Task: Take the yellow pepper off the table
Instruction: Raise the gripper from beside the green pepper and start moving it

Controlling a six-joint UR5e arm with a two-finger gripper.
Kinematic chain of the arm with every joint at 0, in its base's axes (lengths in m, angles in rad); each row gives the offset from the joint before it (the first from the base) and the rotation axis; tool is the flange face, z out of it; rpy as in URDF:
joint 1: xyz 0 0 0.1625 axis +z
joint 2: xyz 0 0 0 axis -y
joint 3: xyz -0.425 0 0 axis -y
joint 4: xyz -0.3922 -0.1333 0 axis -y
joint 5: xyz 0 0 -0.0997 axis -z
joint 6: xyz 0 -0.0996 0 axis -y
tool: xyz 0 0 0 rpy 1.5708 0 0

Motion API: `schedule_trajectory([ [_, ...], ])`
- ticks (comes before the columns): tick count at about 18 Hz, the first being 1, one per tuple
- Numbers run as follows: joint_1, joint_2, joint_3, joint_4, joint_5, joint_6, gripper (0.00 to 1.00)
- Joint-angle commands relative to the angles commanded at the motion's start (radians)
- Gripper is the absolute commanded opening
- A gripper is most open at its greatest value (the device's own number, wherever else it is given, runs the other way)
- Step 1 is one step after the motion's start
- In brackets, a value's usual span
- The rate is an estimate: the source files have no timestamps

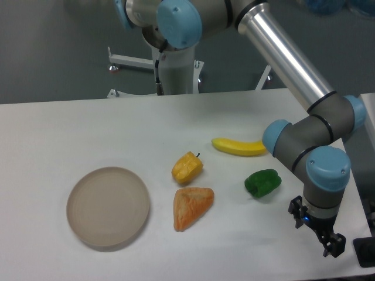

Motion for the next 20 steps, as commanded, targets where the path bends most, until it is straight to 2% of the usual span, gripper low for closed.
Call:
schedule_trajectory([
  [4, -0.002, 0.002, -0.002, 0.0, 0.0, -0.003, 1.0],
  [10, -0.011, 0.035, -0.02, -0.005, -0.002, -0.009, 1.0],
  [14, -0.009, 0.083, -0.072, -0.012, 0.003, -0.008, 1.0],
  [20, -0.009, 0.196, -0.221, -0.012, 0.009, -0.025, 1.0],
])
